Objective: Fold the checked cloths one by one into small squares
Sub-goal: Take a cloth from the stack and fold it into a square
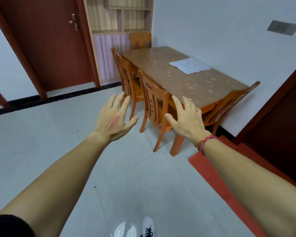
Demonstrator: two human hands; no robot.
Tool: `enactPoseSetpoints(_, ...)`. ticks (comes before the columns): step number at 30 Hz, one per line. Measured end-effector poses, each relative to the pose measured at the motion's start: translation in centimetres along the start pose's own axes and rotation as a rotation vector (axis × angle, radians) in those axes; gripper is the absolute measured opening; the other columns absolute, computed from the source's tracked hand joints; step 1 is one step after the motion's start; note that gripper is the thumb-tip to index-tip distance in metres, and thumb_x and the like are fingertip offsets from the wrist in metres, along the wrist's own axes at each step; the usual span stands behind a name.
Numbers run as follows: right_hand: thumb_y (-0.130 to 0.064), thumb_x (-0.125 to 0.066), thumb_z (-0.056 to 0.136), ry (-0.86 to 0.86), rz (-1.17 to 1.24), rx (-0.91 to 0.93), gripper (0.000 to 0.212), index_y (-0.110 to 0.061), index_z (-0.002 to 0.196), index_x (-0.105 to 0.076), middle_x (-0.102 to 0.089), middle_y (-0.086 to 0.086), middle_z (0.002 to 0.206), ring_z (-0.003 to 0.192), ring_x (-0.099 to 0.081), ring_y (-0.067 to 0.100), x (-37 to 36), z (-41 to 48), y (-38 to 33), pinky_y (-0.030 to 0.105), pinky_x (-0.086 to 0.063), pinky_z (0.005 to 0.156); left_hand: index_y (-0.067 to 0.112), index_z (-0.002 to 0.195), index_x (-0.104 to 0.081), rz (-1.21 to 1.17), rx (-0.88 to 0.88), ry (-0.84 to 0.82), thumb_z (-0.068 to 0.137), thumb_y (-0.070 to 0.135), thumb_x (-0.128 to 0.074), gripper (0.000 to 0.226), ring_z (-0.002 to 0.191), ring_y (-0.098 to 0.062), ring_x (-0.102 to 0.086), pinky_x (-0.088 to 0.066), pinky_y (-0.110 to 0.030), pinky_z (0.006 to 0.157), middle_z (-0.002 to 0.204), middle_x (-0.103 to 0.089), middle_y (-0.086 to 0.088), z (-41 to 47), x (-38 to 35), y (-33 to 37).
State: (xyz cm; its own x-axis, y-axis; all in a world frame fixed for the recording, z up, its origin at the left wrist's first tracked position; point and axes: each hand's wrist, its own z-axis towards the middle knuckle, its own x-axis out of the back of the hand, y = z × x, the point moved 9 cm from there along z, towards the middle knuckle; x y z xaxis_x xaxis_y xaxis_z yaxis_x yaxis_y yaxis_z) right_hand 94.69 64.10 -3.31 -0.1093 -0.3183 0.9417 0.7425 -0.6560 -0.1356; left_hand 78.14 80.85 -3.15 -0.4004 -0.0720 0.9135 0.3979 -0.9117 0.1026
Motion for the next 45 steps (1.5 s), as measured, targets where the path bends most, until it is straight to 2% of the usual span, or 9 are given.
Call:
enactPoseSetpoints(5, -0.058, -0.038, 0.094, -0.011, 0.007, -0.036, 0.07, -0.028, 0.153, -0.016, -0.023, 0.016, 0.156, 0.142, -0.024, 0.034, -3.2, 7.1, 1.9, 0.053, -0.025, 0.109, 0.007, 0.146, -0.033, -0.003, -0.024, 0.014, 0.09, 0.064, -0.029, 0.08, 0.141, -0.033, -0.026, -0.03, -0.046, 0.113, 0.153, -0.031, -0.016, 7.3, -3.5, -1.8)
enactPoseSetpoints(13, -0.062, -0.035, 0.093, -0.049, -0.008, -0.121, 0.071, -0.03, 0.153, -0.013, -0.023, 0.017, 0.157, 0.142, -0.024, 0.035, -7.1, 19.4, 9.0, 0.056, -0.025, 0.109, 0.007, 0.146, -0.032, -0.012, -0.06, -0.018, 0.09, 0.064, -0.03, 0.079, 0.142, -0.033, -0.023, -0.031, -0.05, 0.112, 0.153, -0.03, -0.016, 21.3, -9.5, -2.6)
enactPoseSetpoints(20, -0.066, -0.032, 0.089, -0.067, -0.018, -0.189, 0.074, -0.031, 0.152, -0.015, -0.027, 0.011, 0.155, 0.138, -0.03, 0.034, -9.9, 26.6, 14.6, 0.057, -0.031, 0.106, 0.01, 0.148, -0.031, -0.028, -0.131, -0.029, 0.092, 0.064, -0.031, 0.078, 0.143, -0.033, -0.022, -0.028, -0.048, 0.113, 0.155, -0.028, -0.014, 31.4, -14.1, -1.4)
enactPoseSetpoints(26, -0.063, -0.032, 0.091, -0.072, -0.031, -0.282, 0.071, -0.032, 0.152, -0.013, -0.024, 0.014, 0.157, 0.141, -0.026, 0.034, -11.7, 31.1, 19.4, 0.057, -0.026, 0.109, 0.011, 0.148, -0.031, -0.04, -0.222, -0.063, 0.092, 0.064, -0.03, 0.077, 0.142, -0.034, -0.024, -0.032, -0.05, 0.111, 0.155, -0.029, -0.014, 39.3, -18.5, 0.7)
enactPoseSetpoints(32, -0.062, -0.034, 0.093, -0.052, -0.075, -0.362, 0.07, -0.031, 0.153, -0.013, -0.023, 0.014, 0.157, 0.141, -0.025, 0.034, -13.1, 37.9, 24.1, 0.056, -0.026, 0.109, 0.013, 0.15, -0.027, -0.065, -0.307, -0.058, 0.093, 0.063, -0.033, 0.076, 0.143, -0.033, -0.021, -0.027, -0.046, 0.112, 0.156, -0.026, -0.012, 48.6, -23.0, 2.1)
enactPoseSetpoints(38, -0.06, -0.035, 0.094, -0.038, -0.106, -0.451, 0.07, -0.029, 0.153, -0.013, -0.022, 0.014, 0.157, 0.142, -0.024, 0.033, -14.9, 45.6, 28.6, 0.054, -0.026, 0.109, 0.014, 0.151, -0.025, -0.1, -0.367, -0.119, 0.092, 0.067, -0.023, 0.079, 0.145, -0.029, -0.018, -0.029, -0.047, 0.113, 0.157, -0.023, -0.01, 58.9, -28.3, 2.6)
enactPoseSetpoints(45, -0.06, -0.036, 0.093, -0.049, -0.12, -0.529, 0.072, -0.028, 0.153, -0.013, -0.024, 0.014, 0.156, 0.143, -0.024, 0.032, -17.0, 50.9, 33.1, 0.051, -0.026, 0.11, 0.014, 0.151, -0.024, -0.16, -0.43, -0.193, 0.09, 0.068, -0.018, 0.082, 0.144, -0.03, -0.019, -0.033, -0.05, 0.11, 0.157, -0.024, -0.011, 66.2, -33.6, 4.7)
